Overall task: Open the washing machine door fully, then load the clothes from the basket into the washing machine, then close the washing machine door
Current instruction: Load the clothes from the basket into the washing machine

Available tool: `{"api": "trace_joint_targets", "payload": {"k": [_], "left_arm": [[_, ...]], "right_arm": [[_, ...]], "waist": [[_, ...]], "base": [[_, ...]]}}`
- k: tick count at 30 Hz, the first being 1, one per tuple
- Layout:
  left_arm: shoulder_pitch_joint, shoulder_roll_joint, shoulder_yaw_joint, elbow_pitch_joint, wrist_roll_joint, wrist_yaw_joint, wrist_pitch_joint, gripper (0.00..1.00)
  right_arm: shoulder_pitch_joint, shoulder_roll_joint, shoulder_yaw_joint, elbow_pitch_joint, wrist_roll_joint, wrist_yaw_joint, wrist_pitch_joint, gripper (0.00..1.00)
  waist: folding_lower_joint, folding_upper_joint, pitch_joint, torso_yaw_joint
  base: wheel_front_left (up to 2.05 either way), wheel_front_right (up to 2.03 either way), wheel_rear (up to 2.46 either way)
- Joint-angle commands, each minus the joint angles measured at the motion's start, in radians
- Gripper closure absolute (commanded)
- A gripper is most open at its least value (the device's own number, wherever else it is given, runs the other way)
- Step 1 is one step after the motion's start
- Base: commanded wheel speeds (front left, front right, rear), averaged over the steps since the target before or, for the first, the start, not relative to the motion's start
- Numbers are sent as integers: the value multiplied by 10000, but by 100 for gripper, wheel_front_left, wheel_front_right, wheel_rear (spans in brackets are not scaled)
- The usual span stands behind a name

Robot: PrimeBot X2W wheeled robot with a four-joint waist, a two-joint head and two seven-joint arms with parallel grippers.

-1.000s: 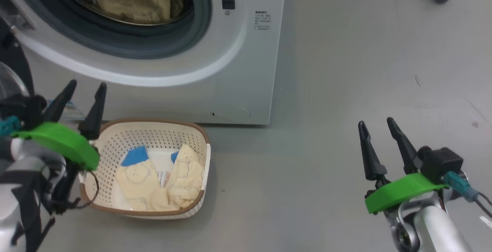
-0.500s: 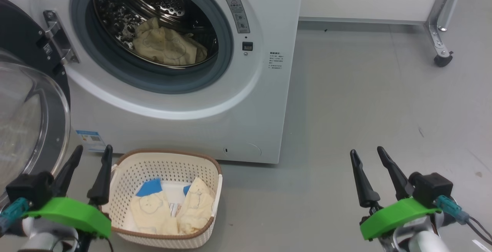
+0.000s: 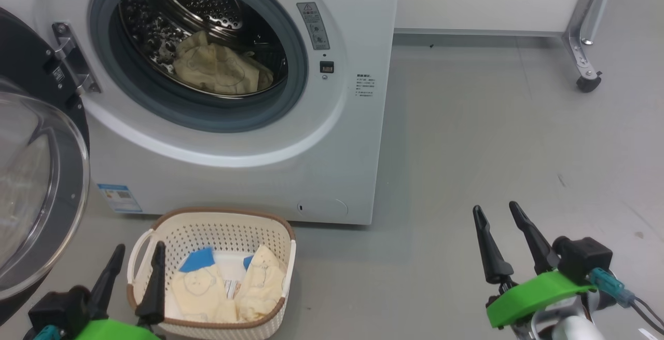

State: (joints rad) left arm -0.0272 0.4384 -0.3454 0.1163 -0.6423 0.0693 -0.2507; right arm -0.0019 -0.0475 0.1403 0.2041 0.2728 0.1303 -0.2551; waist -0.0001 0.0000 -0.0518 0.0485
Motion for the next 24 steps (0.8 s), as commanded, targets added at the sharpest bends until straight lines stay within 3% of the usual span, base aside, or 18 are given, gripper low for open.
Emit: {"api": "trace_joint_targets", "payload": {"k": [1,14,24], "left_arm": [[-299,76,663,-349,166,-87,-110,0],[411,-879,1548,-234,1099,-754,-110,0],[420,-1217,1802,-26,1490,-1108,-110,0]], "right_arm": [[-264,-27,215,-350,19,4,-67,0],[-237,-27,140,-314,-45,4,-67,0],[-253,-27,216,-282,3,4,-67,0]], "waist": [[1,0,-14,-40],[1,0,49,-109],[1,0,66,-116]], "base": [[0,0,0],[0,0,0],[0,0,0]]}}
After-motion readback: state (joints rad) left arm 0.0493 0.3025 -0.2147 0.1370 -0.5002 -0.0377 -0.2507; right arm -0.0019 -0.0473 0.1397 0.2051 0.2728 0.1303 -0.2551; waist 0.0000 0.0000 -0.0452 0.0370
